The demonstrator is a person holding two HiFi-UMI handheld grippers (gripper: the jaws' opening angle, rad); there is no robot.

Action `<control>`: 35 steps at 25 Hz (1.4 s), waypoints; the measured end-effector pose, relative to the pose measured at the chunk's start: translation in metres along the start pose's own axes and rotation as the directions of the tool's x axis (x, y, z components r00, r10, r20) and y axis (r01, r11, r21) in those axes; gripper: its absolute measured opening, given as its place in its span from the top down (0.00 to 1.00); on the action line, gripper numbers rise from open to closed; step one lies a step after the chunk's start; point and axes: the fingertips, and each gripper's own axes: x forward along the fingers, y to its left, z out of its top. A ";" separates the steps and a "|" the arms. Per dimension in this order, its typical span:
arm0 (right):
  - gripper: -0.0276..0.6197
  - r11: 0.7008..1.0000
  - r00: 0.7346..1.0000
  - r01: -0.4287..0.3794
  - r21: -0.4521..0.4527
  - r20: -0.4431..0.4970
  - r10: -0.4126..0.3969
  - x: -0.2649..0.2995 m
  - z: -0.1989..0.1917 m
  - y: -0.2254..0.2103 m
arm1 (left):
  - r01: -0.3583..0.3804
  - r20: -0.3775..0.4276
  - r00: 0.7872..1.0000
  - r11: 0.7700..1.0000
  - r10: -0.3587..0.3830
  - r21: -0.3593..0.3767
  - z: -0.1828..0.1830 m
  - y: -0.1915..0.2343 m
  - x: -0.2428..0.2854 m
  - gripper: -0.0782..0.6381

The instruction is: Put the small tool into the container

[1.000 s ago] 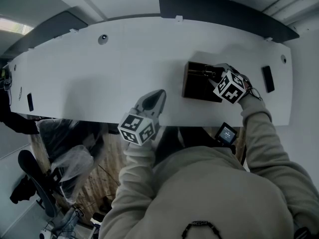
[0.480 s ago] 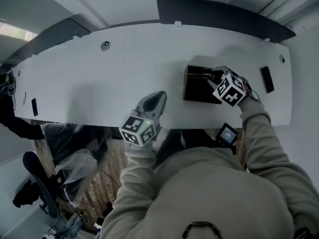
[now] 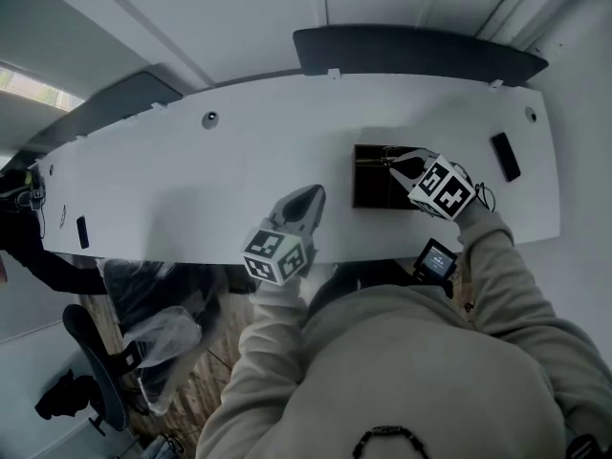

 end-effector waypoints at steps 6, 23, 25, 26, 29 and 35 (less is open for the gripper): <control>0.93 0.995 0.997 -0.001 0.100 0.073 -0.006 -0.015 0.009 -0.005 | 0.026 -0.005 1.000 0.999 -0.025 0.027 0.008 -0.008 0.004 0.90; 0.93 0.980 0.934 0.089 0.176 0.327 -0.144 -0.123 0.081 -0.024 | 0.103 0.119 0.981 0.934 -0.152 0.343 0.140 -0.071 -0.005 0.90; 0.93 0.969 0.889 0.067 0.238 0.427 -0.166 -0.150 0.104 -0.027 | 0.099 0.178 0.970 0.937 -0.166 0.335 0.168 -0.075 -0.012 0.90; 0.93 0.962 0.862 0.054 0.267 0.473 -0.180 -0.164 0.114 -0.029 | 0.097 0.198 0.964 0.932 -0.175 0.350 0.182 -0.078 -0.014 0.90; 0.93 0.952 0.784 0.005 0.307 0.590 -0.194 -0.207 0.141 -0.023 | 0.104 0.222 0.952 0.903 -0.212 0.418 0.211 -0.096 -0.021 0.90; 0.93 0.936 0.710 0.001 0.352 0.659 -0.248 -0.253 0.153 -0.004 | 0.133 0.250 0.935 0.905 -0.250 0.405 0.219 -0.135 -0.018 0.90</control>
